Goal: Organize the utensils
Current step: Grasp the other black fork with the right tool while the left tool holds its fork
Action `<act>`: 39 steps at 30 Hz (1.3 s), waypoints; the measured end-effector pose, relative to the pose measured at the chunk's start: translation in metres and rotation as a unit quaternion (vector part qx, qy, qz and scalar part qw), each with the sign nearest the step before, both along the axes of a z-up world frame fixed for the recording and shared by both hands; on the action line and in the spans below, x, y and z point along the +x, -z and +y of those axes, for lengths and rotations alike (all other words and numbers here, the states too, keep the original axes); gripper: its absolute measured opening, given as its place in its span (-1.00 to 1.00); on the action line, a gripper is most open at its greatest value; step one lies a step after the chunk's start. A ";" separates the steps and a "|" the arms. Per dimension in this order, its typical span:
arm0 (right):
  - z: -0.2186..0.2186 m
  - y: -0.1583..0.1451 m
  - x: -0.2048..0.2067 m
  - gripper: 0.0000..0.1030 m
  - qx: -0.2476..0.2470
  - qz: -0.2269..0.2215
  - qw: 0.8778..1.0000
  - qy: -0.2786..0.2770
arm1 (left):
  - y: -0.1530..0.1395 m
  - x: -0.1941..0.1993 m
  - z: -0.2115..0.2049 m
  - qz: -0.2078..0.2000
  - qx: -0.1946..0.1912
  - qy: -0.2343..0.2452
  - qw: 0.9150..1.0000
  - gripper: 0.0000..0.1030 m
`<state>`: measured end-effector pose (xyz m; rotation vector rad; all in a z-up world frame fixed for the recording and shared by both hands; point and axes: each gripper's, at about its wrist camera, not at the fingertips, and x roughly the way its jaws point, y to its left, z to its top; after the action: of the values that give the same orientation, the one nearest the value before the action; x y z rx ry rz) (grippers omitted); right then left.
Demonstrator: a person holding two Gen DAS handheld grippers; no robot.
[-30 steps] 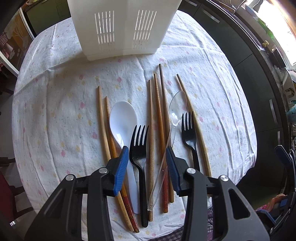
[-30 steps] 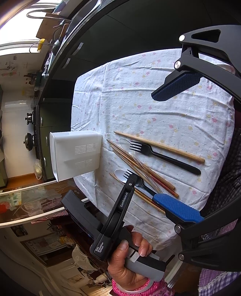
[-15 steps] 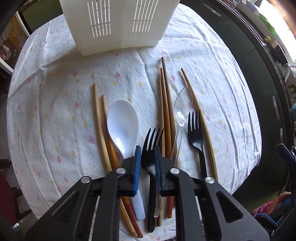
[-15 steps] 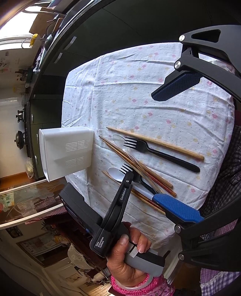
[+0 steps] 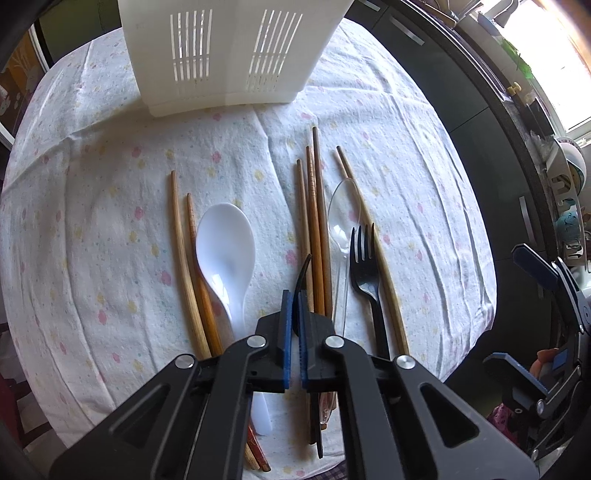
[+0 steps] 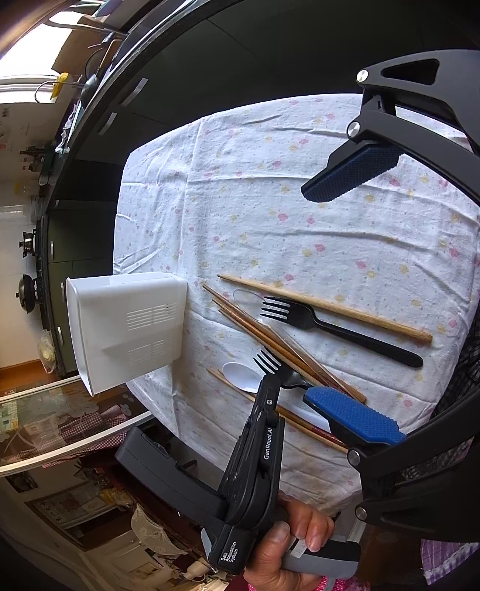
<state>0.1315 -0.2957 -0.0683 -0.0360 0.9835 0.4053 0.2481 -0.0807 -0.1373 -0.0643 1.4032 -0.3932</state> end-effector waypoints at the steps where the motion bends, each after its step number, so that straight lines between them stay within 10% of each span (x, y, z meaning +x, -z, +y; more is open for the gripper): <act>1: 0.000 0.001 0.001 0.91 -0.001 0.001 1.000 0.001 | 0.000 0.000 -0.001 0.000 0.001 0.001 1.000 -0.94; 16: -0.003 0.003 0.003 0.91 -0.006 0.004 1.000 -0.001 | 0.006 0.000 -0.020 -0.005 0.053 0.023 0.998 -0.94; 23: 0.005 0.021 0.038 0.90 0.030 0.074 0.997 -0.019 | -0.010 0.000 -0.012 -0.025 0.054 0.022 0.998 -0.94; 29: 0.016 0.041 0.072 0.13 0.051 0.130 0.990 -0.024 | -0.015 0.000 0.004 -0.029 0.052 0.013 0.998 -0.94; 39: 0.028 0.071 0.098 -0.18 0.045 0.170 0.984 -0.034 | -0.017 -0.003 0.014 -0.032 0.048 0.014 0.998 -0.94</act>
<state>0.2297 -0.2677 -0.1395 0.0854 1.3025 0.5302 0.2454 -0.0671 -0.1203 0.0469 1.3596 -0.3480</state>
